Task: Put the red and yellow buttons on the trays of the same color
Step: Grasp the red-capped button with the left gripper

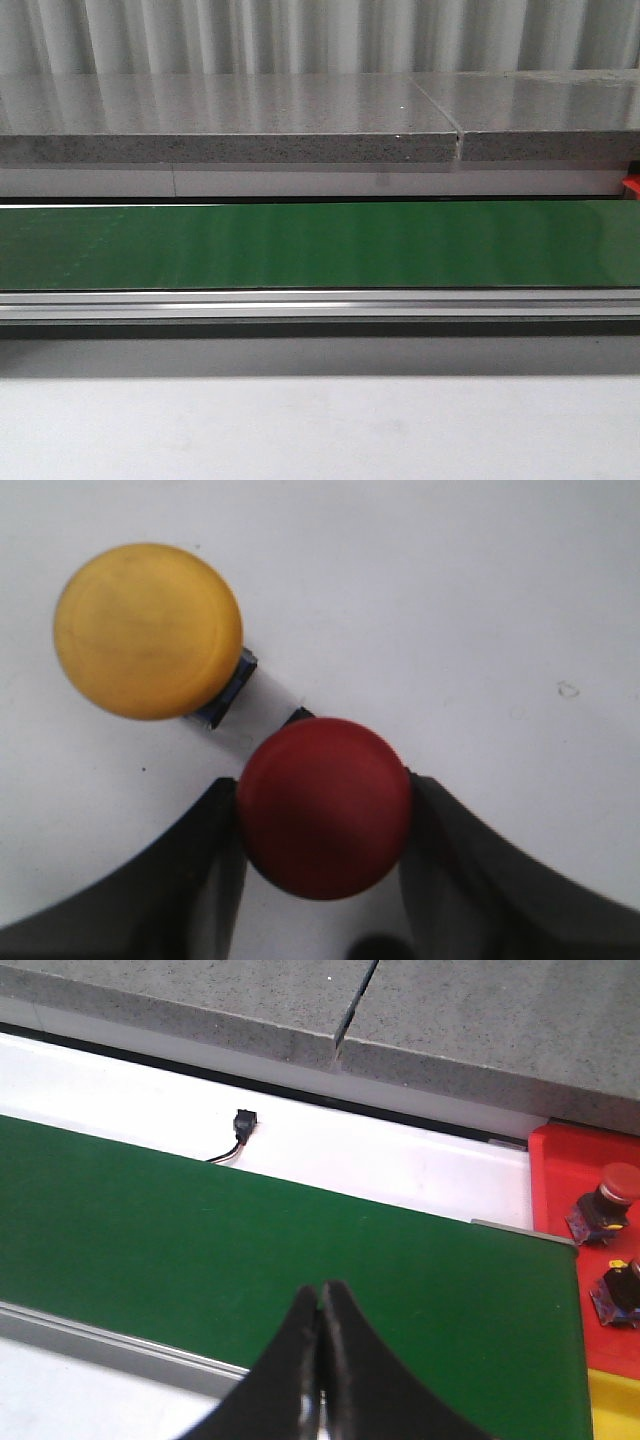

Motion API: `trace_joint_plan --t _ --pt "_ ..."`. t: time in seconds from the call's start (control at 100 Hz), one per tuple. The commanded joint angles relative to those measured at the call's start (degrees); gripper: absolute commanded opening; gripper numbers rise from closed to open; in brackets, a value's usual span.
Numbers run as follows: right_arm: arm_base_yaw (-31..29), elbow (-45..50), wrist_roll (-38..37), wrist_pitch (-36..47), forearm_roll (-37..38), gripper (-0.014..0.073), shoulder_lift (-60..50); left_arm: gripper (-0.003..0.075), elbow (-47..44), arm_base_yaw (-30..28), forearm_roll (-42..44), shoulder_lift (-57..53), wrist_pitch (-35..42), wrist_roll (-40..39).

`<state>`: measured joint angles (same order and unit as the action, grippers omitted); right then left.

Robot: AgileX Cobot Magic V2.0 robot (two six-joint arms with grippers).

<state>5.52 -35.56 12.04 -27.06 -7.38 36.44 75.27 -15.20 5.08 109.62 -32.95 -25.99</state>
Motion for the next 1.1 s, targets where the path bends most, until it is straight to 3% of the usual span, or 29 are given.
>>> trace_joint_plan --t 0.0,0.06,0.42,0.55,0.82,1.09 --pt "0.02 -1.37 0.40 3.90 -0.27 -0.0068 -0.33 0.0071 1.94 -0.13 -0.37 -2.83 -0.03 -0.04" --pt "0.02 -1.37 0.40 3.90 -0.27 -0.0068 -0.33 -0.0024 2.88 -0.13 -0.37 -2.83 -2.33 -0.04" --pt "0.02 -1.37 0.40 3.90 -0.27 -0.0068 -0.33 -0.0020 10.99 0.38 -0.64 -9.04 -14.71 12.55" --pt "0.02 -1.37 0.40 3.90 -0.27 -0.0068 -0.33 -0.0020 10.94 0.38 -2.98 -14.55 -15.94 16.33" --pt "0.02 -1.37 0.40 3.90 -0.27 -0.0068 -0.33 -0.0021 9.35 0.38 -16.78 -21.94 -20.39 29.31" --pt "0.02 -1.37 0.40 3.91 -0.27 -0.0068 -0.33 -0.0021 3.44 3.88 -17.20 -22.54 -20.44 31.46"
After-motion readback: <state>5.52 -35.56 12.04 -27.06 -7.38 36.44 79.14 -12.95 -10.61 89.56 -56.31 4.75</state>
